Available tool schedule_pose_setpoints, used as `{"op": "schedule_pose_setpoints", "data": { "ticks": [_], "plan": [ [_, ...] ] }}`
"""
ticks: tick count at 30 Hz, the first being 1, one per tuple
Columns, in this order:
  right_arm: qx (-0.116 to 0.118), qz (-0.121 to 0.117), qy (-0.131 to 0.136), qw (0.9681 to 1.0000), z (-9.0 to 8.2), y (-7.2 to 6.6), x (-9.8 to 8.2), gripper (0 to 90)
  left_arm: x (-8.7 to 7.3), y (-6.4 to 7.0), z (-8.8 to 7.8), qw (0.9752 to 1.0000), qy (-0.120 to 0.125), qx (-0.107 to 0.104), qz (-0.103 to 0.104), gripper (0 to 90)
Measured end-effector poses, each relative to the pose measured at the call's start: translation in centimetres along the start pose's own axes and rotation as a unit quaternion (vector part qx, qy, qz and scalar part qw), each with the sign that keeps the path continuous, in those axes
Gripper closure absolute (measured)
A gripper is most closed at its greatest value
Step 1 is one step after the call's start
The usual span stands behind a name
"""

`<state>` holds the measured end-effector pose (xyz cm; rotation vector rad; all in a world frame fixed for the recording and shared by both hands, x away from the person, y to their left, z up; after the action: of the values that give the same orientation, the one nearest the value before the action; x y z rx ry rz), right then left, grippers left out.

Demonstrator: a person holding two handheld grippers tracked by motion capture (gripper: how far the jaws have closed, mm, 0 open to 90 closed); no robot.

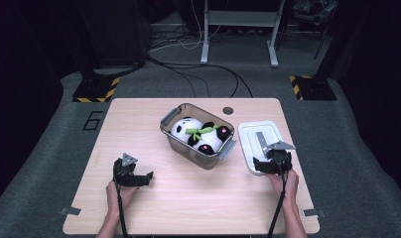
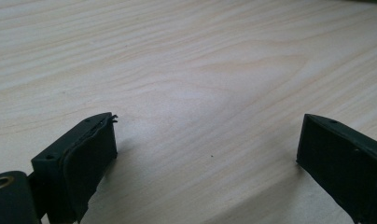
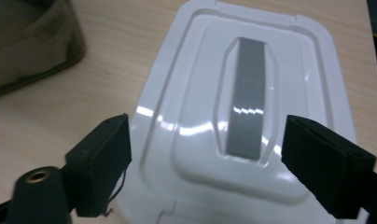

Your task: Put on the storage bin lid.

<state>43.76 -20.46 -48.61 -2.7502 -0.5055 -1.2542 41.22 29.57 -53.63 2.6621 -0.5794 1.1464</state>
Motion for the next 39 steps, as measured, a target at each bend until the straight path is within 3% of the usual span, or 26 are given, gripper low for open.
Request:
{"op": "schedule_pose_setpoints", "data": {
  "ticks": [3,9,10,11,13,14,16,21,27,32,39],
  "plan": [
    [-0.007,0.012,-0.01,0.9999,1.8,1.3,1.6,30.3,0.0,0.1,0.0,1.0,-0.005,0.001,0.006,3.6],
    [-0.023,0.034,-0.06,0.9973,6.0,3.1,2.8,43.4,-0.1,0.2,0.0,1.0,-0.004,0.004,0.005,3.6],
    [-0.017,0.037,-0.062,0.9972,6.4,3.2,2.8,45.2,0.0,0.2,0.0,1.0,-0.006,0.001,0.006,3.5],
    [-0.01,0.05,-0.059,0.9969,6.6,3.3,3.0,46.5,0.0,0.2,0.0,1.0,-0.005,0.0,0.007,3.5],
    [-0.016,0.042,-0.058,0.9973,7.0,3.2,3.3,55.9,0.0,0.2,0.0,1.0,-0.005,0.0,0.007,3.3],
    [-0.018,0.028,-0.067,0.9972,7.3,3.1,3.4,56.3,0.0,0.2,0.0,1.0,-0.005,0.0,0.007,3.3],
    [-0.006,0.035,-0.061,0.9975,7.4,3.0,3.3,62.7,0.0,0.2,0.0,1.0,-0.005,0.0,0.006,3.3],
    [0.008,0.043,-0.054,0.9976,7.3,3.3,3.3,67.0,0.0,0.2,0.0,1.0,-0.004,0.0,0.006,3.3],
    [0.015,0.044,-0.046,0.9979,6.1,3.2,4.2,67.1,0.0,0.2,0.0,1.0,-0.005,0.0,0.006,3.3],
    [0.015,0.039,-0.011,0.9991,3.0,3.3,6.7,67.1,0.0,0.2,0.0,1.0,-0.005,0.0,0.006,3.3],
    [0.015,0.011,0.035,0.9992,-1.1,2.7,10.3,67.1,0.0,0.2,0.0,1.0,-0.005,0.0,0.006,3.4]
  ]
}}
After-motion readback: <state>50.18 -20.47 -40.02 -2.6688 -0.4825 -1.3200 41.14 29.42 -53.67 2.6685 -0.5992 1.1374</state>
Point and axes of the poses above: each handheld gripper's, and its own axes: z roughly forward along the jaws, x roughly out of its top, y roughly to its right, the point moved 1 cm from there along z, roughly forward along the jaws
